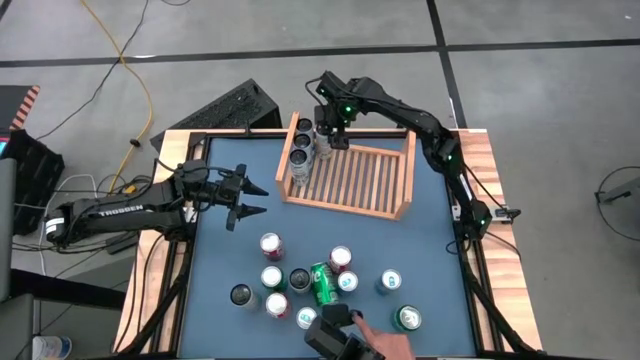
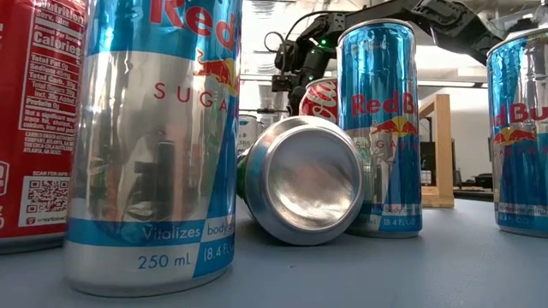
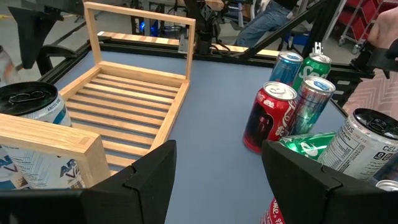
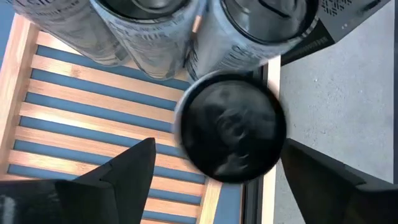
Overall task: Place canned beverage on shelf
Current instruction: Put the white yellow soda can on the shelf, then put the white yellow soda can on the shelf aligned with the other white yellow soda can
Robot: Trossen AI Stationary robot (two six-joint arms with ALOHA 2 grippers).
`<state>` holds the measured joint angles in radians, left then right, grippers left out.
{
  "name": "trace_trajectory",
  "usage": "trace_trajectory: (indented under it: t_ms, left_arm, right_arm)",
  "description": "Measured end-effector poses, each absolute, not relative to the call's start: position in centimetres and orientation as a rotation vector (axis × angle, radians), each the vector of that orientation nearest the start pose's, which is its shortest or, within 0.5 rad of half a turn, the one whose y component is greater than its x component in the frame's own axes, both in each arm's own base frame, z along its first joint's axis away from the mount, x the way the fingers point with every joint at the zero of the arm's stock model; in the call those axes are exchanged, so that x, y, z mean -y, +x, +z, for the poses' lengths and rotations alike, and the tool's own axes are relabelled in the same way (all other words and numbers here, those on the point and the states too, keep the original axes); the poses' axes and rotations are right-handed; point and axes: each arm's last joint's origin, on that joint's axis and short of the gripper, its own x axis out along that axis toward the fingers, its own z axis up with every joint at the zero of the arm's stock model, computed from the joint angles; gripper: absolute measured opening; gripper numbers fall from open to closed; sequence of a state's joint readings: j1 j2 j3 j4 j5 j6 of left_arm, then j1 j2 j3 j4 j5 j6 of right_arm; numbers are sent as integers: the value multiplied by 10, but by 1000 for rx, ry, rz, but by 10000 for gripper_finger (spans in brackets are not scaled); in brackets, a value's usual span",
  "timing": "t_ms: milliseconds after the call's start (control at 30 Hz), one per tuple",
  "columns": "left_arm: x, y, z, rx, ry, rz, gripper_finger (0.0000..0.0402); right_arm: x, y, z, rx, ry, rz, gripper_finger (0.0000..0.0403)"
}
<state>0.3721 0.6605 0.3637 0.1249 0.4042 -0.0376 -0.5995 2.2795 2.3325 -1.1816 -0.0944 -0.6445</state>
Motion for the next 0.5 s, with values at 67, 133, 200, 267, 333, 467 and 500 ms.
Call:
trace_trajectory:
  t_ms: [67,133,200,267,333,467,500]
  left_arm:
    - [-46,150,235,-160,-103,-29,224]
    - [-46,150,235,-160,-103,-29,224]
    - [-46,150,235,-159,-102,-29,224]
    - [-46,150,235,-160,-103,-29,224]
    - [-46,150,235,-160,-103,-29,224]
    - [-46,150,235,-160,-103,-29,224]
    - [-46,150,235,-159,-102,-27,224]
  right_arm:
    - [265,395,290,-1148,-195,-94,337]
    - [265,396,290,-1147,-207,-104,337]
    - [263,397,290,-1147,-210,-101,335]
    - [263,397,291,-1146,-210,-102,334]
    - [263,396,292,-1147,-209,-103,333]
    - [261,391,304,-1144,-219,-116,333]
    - [259,389,308,-1143,-221,-120,333]
